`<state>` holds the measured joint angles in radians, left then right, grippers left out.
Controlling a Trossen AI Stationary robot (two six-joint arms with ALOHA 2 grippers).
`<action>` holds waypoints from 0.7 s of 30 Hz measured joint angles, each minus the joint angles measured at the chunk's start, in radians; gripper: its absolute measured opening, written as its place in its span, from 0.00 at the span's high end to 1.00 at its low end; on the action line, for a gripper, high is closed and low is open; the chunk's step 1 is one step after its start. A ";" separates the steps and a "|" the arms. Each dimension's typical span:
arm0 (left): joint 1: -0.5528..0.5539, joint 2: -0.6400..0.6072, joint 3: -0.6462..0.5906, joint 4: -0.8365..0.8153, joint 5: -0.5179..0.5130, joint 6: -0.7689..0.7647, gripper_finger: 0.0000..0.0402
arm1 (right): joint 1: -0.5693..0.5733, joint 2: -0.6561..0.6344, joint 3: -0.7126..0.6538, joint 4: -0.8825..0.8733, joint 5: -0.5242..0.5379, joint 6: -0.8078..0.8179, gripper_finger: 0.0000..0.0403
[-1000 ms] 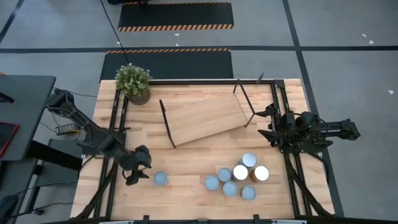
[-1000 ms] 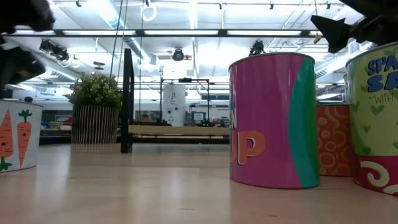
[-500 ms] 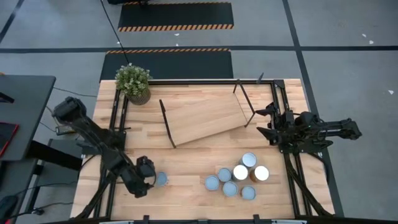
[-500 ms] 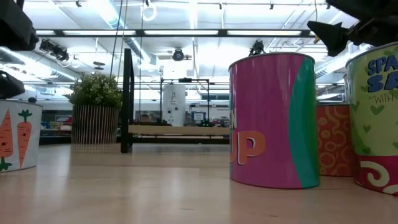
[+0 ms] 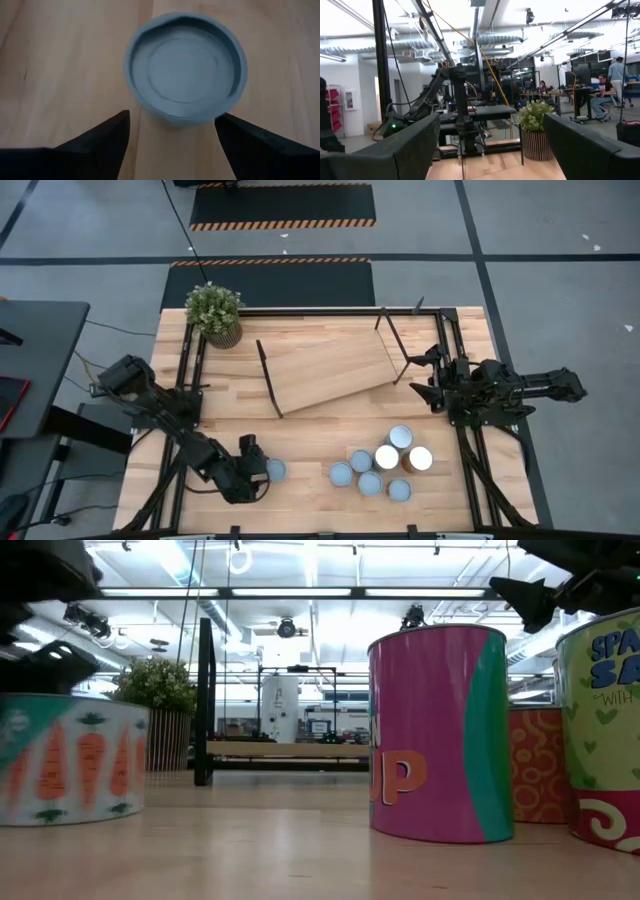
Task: Pick and place cans onto a shelf
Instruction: Put the white can on the shelf
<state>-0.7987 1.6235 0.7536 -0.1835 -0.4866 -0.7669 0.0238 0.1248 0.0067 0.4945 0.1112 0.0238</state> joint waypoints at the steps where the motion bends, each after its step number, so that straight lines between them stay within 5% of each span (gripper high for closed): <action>1: 0.007 0.008 0.000 0.017 -0.001 0.002 0.25 | 0.000 0.005 0.000 0.002 0.000 0.000 0.10; 9: 0.063 0.024 0.000 0.094 0.024 -0.032 0.22 | 0.000 0.040 0.000 0.006 0.001 0.008 0.10; 21: 0.110 0.034 -0.001 0.212 0.005 0.147 0.22 | 0.000 0.048 0.000 0.006 0.002 0.034 0.10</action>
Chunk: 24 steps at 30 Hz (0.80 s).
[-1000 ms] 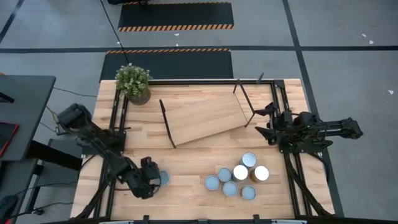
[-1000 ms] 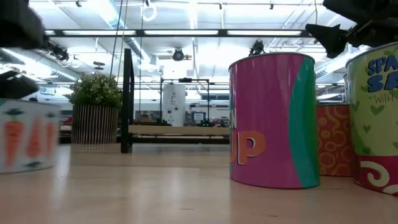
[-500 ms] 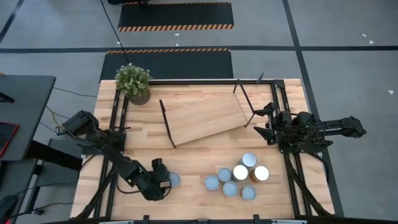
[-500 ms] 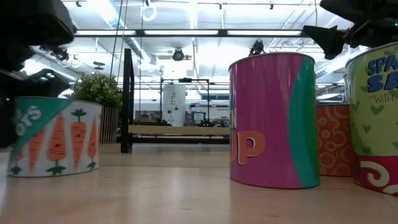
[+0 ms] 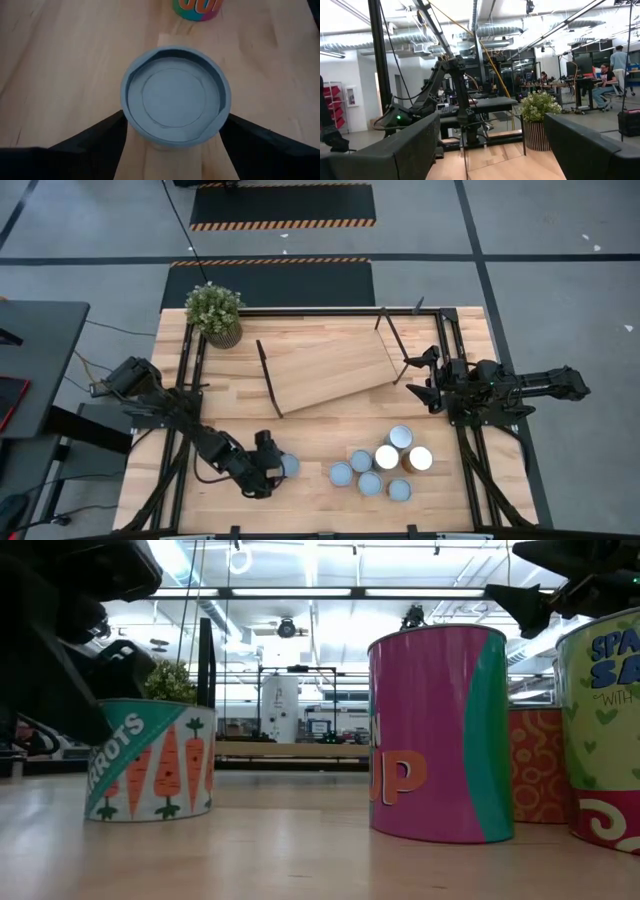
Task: Pick and place cans onto a shelf
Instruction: Put the white can on the shelf
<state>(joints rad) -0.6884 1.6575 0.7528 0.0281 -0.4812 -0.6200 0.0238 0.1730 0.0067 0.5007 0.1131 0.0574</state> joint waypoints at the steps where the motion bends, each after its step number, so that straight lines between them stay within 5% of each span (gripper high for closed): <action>1: 0.002 0.004 0.000 0.011 -0.001 0.007 0.22 | 0.000 0.000 0.000 0.000 0.000 0.000 0.10; 24: 0.024 0.067 -0.001 0.141 -0.094 0.114 0.29 | 0.000 0.000 0.000 -0.001 0.002 0.015 0.10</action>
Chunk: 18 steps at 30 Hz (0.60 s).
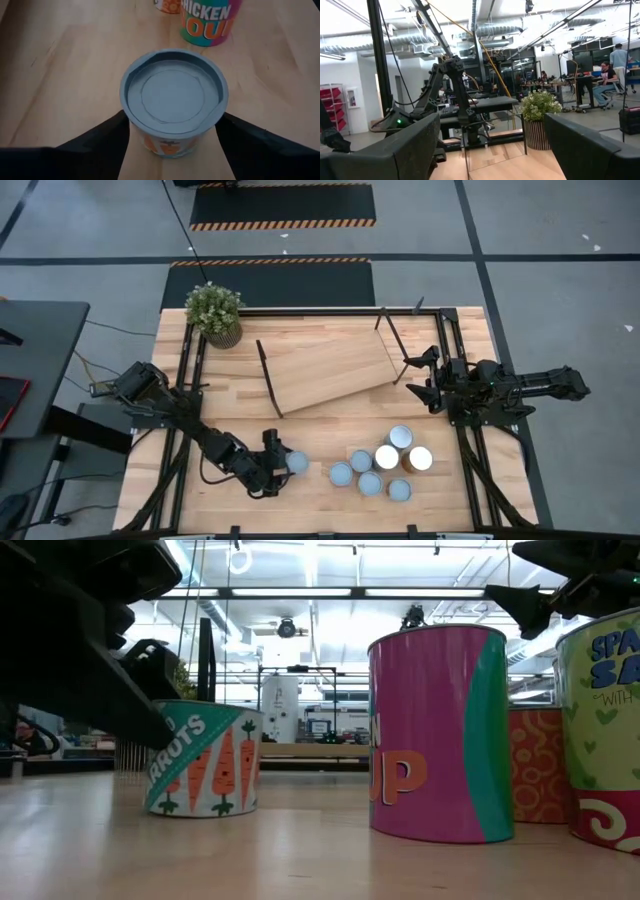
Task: Pick and place cans onto a shelf
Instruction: Put the white can on the shelf
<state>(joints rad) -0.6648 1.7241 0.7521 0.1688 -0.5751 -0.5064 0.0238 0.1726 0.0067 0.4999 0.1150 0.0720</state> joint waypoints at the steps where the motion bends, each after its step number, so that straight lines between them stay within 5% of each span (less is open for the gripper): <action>1: 0.003 0.000 0.000 0.000 0.000 -0.011 0.29 | 0.000 0.000 0.000 0.000 0.000 0.004 0.10; 18: 0.043 0.038 0.001 0.126 0.028 0.000 0.04 | 0.000 0.015 0.000 -0.007 0.000 0.030 0.10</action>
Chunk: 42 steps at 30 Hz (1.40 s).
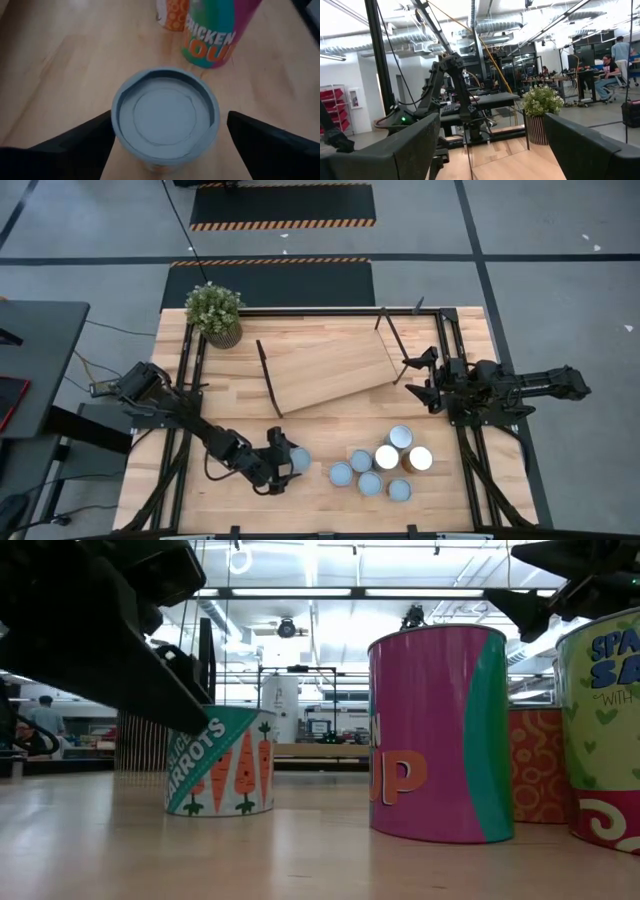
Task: Pick and place cans onto a shelf
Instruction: Put the white can on the shelf
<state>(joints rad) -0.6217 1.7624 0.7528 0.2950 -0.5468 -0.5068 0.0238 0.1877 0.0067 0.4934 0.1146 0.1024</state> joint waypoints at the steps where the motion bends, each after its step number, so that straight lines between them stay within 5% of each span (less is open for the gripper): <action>1: 0.002 0.013 0.000 0.011 0.000 0.009 0.04 | 0.000 0.003 0.000 -0.003 0.000 0.000 0.10; 8: 0.025 0.056 0.000 0.078 0.000 0.069 0.05 | 0.000 0.026 0.000 0.000 0.024 0.003 0.10; 17: 0.079 -0.013 0.000 0.069 0.019 0.118 0.28 | 0.000 0.029 0.003 -0.001 0.025 0.004 0.10; 22: 0.147 -0.061 0.019 0.044 0.045 0.108 0.28 | 0.000 0.030 0.048 -0.067 0.024 -0.015 0.10; 32: 0.376 -0.050 0.305 -0.149 0.059 0.366 0.27 | 0.000 0.040 0.114 -0.149 0.061 -0.104 0.10; 42: 0.681 0.109 0.543 -0.132 0.225 0.439 0.26 | 0.000 0.056 0.126 -0.221 0.128 -0.164 0.10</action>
<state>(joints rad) 0.0589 1.8719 1.2959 0.1631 -0.3220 -0.0678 0.0235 0.2435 0.1331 0.2720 0.2422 -0.0621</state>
